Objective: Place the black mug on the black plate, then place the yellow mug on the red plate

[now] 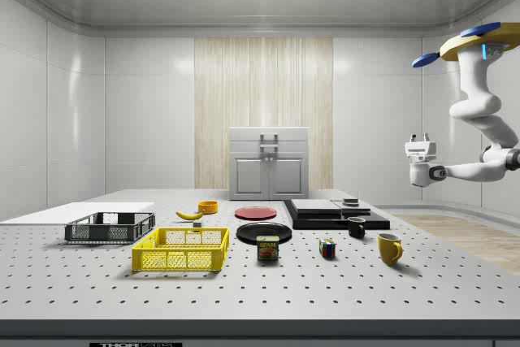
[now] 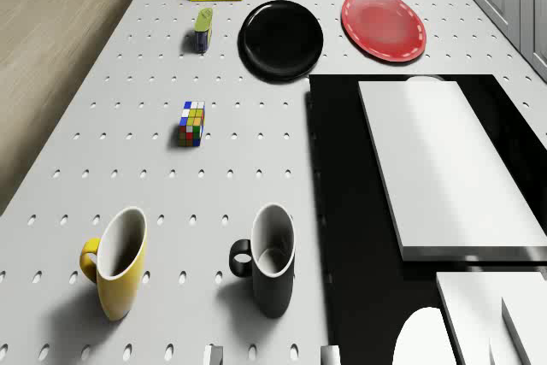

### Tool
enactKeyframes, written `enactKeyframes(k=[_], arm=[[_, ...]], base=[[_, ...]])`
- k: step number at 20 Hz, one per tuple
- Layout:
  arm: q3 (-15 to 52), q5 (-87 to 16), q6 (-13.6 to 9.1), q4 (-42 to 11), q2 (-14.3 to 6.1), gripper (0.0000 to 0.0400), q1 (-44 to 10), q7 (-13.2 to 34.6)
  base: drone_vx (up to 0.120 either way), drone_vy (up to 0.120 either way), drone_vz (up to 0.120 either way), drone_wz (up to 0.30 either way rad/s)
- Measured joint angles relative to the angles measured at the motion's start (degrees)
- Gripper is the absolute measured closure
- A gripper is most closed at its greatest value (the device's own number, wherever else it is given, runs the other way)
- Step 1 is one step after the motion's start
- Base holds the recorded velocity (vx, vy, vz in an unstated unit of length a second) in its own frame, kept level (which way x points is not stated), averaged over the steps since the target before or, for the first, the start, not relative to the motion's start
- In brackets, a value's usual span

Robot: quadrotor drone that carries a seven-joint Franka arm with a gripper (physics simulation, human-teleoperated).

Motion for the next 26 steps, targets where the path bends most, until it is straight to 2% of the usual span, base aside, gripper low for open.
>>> enactKeyframes(k=[6,12,18,26], arm=[[0.1,0.1,-5.6,7.3,1.4,0.0,-0.2,-0.1],[0.1,0.1,-9.3,13.5,3.7,0.0,-0.3,-0.1],[0.2,0.1,-10.7,16.2,4.7,0.0,-0.3,-0.2],[0.2,0.1,-10.9,16.9,4.9,0.0,-0.4,-0.2]], base=[[0.0,0.0,0.0,0.0],[0.027,0.0,0.0,0.0],[0.12,0.0,0.0,0.0],[0.12,0.0,0.0,0.0]])
